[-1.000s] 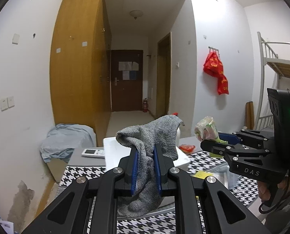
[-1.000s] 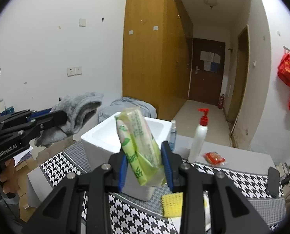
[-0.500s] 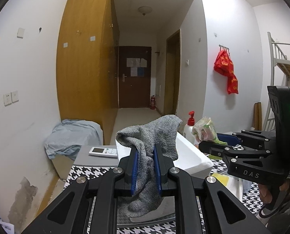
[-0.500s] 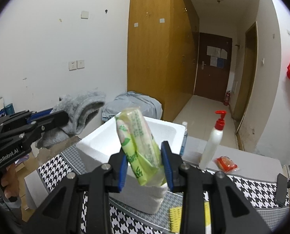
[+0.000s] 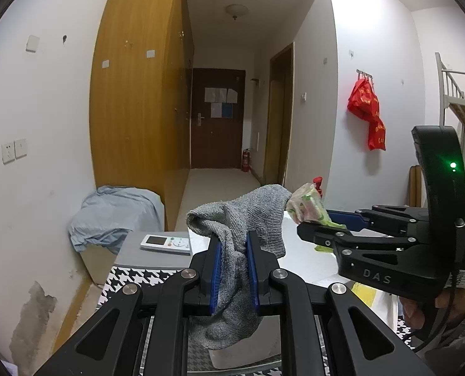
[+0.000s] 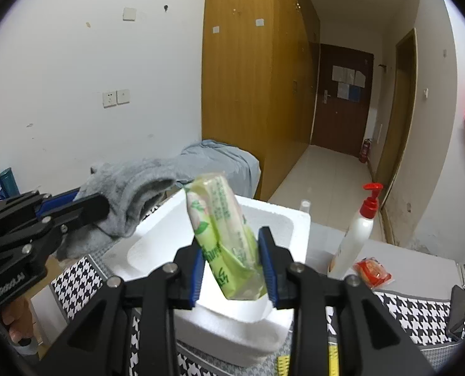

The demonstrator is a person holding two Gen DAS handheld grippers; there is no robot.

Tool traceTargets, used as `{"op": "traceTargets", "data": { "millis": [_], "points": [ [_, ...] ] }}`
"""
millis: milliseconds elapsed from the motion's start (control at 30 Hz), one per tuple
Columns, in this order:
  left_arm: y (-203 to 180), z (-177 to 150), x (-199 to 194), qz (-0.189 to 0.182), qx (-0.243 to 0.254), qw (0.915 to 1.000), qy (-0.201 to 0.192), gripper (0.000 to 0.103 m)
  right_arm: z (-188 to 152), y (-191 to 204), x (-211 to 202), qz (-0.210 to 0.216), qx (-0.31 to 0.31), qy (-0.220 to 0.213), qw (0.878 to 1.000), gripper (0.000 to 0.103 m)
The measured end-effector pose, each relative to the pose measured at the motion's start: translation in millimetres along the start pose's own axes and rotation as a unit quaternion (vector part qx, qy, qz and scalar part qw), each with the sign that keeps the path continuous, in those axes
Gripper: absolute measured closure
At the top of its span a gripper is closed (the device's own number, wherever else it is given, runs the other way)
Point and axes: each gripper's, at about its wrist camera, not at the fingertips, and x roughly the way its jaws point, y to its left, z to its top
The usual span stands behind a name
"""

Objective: Organize soft objects
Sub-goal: 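Carry the tissue pack over the foam box and release it inside with the right gripper, then lower the grey sock into the foam box and open the left gripper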

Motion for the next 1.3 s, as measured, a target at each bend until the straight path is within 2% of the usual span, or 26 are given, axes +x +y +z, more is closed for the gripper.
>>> {"op": "traceTargets", "data": {
  "millis": [200, 300, 400, 467, 633, 867, 1300],
  "points": [
    [2, 2, 2, 0.000, -0.003, 1.0000, 0.000, 0.087, 4, 2, 12, -0.006, -0.002, 0.009, 1.000, 0.066],
    [2, 0, 2, -0.001, -0.003, 1.0000, 0.001, 0.087, 3, 3, 13, -0.006, -0.004, 0.011, 1.000, 0.062],
    [2, 1, 4, -0.001, -0.004, 1.0000, 0.004, 0.087, 3, 6, 13, -0.009, -0.012, 0.006, 1.000, 0.045],
    [2, 1, 5, -0.001, -0.004, 1.0000, 0.005, 0.087, 2, 6, 11, -0.018, -0.011, -0.001, 1.000, 0.028],
    [2, 2, 8, -0.002, -0.003, 1.0000, 0.007, 0.087, 2, 2, 4, -0.023, -0.003, -0.019, 1.000, 0.001],
    [2, 4, 18, -0.004, -0.003, 0.9999, 0.014, 0.087, -1, -6, -1, -0.013, 0.016, -0.019, 1.000, 0.000],
    [-15, 6, 34, -0.026, 0.016, 0.9993, 0.021, 0.087, -13, -37, -24, -0.040, 0.054, -0.030, 0.997, 0.000]
  ]
}}
